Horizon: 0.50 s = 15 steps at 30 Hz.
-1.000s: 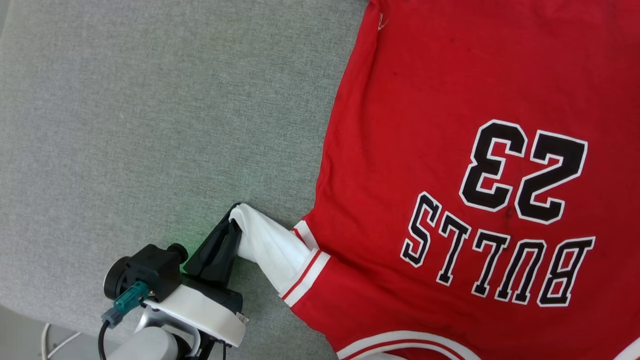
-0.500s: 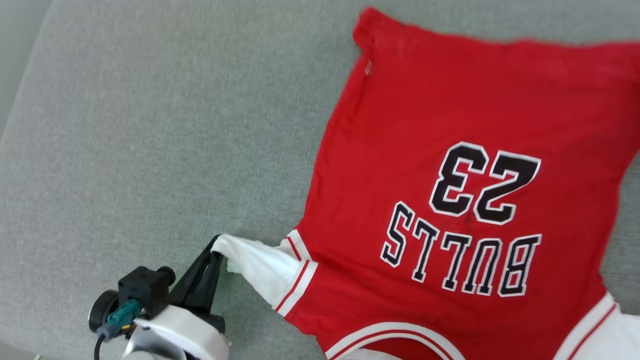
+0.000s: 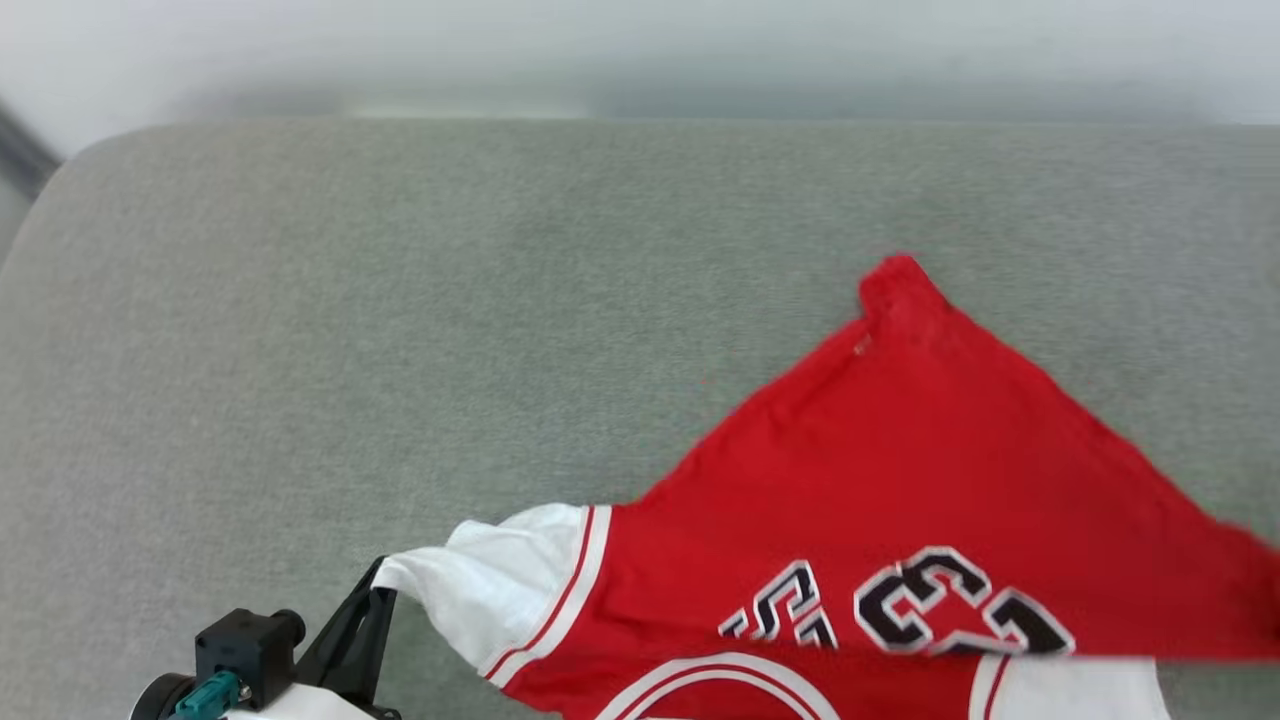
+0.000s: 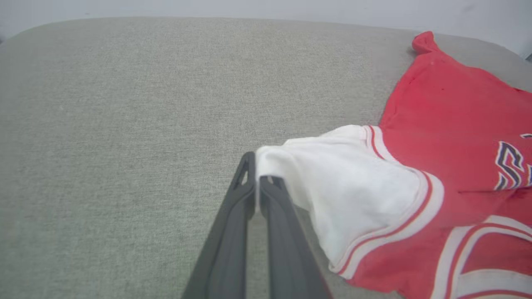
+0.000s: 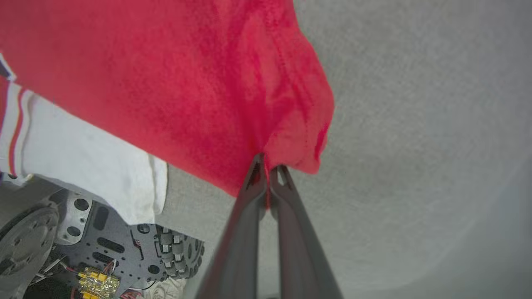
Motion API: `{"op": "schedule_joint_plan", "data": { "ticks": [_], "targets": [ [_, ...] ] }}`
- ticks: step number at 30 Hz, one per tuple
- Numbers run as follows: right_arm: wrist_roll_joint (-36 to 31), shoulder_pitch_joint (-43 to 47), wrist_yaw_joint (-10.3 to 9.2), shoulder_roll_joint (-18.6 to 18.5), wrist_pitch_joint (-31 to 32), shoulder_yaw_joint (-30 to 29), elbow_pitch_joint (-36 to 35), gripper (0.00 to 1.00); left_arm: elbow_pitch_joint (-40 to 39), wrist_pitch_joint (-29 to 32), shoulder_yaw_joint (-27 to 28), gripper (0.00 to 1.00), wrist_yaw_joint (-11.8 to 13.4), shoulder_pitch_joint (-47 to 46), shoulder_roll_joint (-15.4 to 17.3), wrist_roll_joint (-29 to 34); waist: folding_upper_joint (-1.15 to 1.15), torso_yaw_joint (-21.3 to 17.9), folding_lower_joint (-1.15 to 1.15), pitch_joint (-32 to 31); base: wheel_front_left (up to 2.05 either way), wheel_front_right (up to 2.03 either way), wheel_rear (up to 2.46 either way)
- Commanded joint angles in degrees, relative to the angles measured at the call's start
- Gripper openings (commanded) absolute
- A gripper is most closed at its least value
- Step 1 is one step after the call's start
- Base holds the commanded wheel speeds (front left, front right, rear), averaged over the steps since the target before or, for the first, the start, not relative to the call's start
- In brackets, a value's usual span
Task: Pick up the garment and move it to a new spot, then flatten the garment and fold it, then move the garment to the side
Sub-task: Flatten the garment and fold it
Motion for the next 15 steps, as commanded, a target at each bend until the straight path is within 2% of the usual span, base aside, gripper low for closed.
{"op": "schedule_joint_plan", "data": {
  "ticks": [1, 5, 10, 11, 12, 13, 15],
  "targets": [
    [0.22, 1.4, -0.04, 0.38, -0.66, -0.4, 0.36, 0.0, -0.17, 0.08, 0.27, 0.0, 0.18, 0.66, 0.24, -0.04, 0.0, -1.01, 0.01, -0.79, 0.0, 0.0, 0.0],
    [1.06, 10.76, -0.04, 3.0, -4.18, -2.43, 2.71, 0.0, -0.26, 0.09, 0.17, 0.0, 0.26, 0.76, 0.5, 0.01, 0.0, -1.49, 0.01, -0.63, 0.0, 0.0, 0.0],
    [0.11, 15.96, -0.04, 7.57, -7.26, -5.55, 5.02, 0.0, -0.12, 0.04, 0.15, 0.0, 0.27, 0.3, 0.37, 0.18, 0.0, -1.77, 0.01, -0.01, 0.0, 0.0, 0.0],
    [-0.28, 15.95, -0.05, 8.43, -7.74, -6.29, 5.13, 0.15, -0.05, 0.08, 0.07, 0.0, 0.21, 0.14, 0.38, 0.24, 0.0, -1.83, 0.01, 0.0, 0.0, 0.0, 0.0],
    [-0.65, 15.81, -0.04, 8.88, -7.95, -7.0, 4.99, 0.67, 0.01, 0.17, -0.03, 0.0, 0.15, -0.01, 0.36, 0.28, 0.0, -1.87, 0.01, -0.03, 0.0, 0.0, 0.0],
    [-0.94, 15.39, -0.04, 9.05, -8.0, -7.87, 4.48, 1.0, 0.08, 0.18, -0.1, 0.0, 0.12, -0.12, 0.34, 0.31, 0.0, -1.92, 0.01, -0.09, 0.0, 0.0, 0.0],
    [-2.11, 14.14, -0.04, 8.25, -8.14, -9.89, 3.03, 1.0, 0.18, 0.24, -0.26, 0.0, 0.03, -0.29, 0.33, 0.38, 0.0, -1.91, 0.01, -0.3, 0.0, 0.0, 0.0]
  ]
}}
